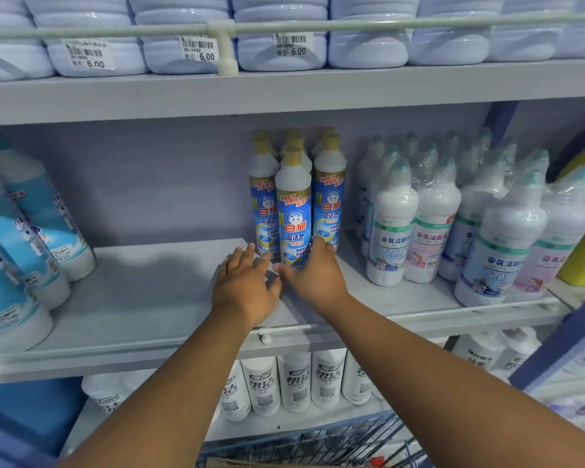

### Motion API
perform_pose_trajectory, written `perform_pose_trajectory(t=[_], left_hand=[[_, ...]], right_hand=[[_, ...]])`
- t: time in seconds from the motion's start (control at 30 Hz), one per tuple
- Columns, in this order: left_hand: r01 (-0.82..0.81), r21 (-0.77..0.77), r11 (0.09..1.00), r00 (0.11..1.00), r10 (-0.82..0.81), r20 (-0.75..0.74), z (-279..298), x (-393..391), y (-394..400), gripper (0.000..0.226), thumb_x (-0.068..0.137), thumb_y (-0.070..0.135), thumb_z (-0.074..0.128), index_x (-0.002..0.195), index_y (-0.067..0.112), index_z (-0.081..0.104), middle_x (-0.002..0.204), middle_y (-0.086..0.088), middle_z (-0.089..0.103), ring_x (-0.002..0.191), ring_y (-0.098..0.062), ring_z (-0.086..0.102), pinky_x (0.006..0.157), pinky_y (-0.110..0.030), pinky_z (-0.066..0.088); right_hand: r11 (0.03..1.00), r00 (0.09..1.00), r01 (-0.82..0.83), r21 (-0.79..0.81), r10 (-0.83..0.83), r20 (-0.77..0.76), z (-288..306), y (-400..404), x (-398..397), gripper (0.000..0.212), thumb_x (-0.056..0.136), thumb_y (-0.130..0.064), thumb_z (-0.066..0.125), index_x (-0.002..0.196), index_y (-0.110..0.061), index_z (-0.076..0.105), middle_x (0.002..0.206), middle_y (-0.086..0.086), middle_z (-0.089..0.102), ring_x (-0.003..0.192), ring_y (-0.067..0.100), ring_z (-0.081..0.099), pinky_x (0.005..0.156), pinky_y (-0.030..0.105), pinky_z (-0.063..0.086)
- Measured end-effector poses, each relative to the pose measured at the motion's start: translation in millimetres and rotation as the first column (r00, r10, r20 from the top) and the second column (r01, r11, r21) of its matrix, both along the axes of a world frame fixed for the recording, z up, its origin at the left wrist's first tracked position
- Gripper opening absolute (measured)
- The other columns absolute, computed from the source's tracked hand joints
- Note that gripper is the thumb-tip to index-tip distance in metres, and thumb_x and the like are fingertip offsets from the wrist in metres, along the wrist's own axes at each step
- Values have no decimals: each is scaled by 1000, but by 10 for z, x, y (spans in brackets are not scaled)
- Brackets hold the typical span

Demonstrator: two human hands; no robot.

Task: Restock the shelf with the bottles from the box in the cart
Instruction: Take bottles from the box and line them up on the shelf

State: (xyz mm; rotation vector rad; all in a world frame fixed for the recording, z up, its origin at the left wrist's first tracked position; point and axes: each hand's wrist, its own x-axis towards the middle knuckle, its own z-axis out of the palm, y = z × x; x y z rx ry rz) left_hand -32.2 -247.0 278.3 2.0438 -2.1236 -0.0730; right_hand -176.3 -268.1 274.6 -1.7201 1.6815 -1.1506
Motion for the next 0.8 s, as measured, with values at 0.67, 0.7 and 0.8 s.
perform_pose_trajectory(t=[0.67,0.7,0.8], left_hand=[[-36,72,997,998,40,-56,-31,1,72,69,98,62,33,158,31,20,167,2,7,153,-19,4,124,-37,11],[-37,75,996,998,41,-53,-25,7,67,69,98,62,33,158,31,19,167,2,7,153,-19,4,123,-37,11],[-44,89,995,997,49,-53,-32,33,48,69,98,63,31,158,31,18,167,3,6,153,-19,3,123,-37,11]], right_hand=[[981,980,194,4,-194,-47,-62,-124,-486,49,87,-25,72,124,-4,48,120,15,58,108,30,59,86,33,47],[980,979,201,7,-200,-45,-70,-127,-477,48,87,-25,71,124,-5,48,120,15,58,108,31,59,86,34,47],[978,977,210,12,-209,-44,-89,-142,-467,47,88,-24,70,125,-5,48,121,15,58,108,31,59,87,35,48]])
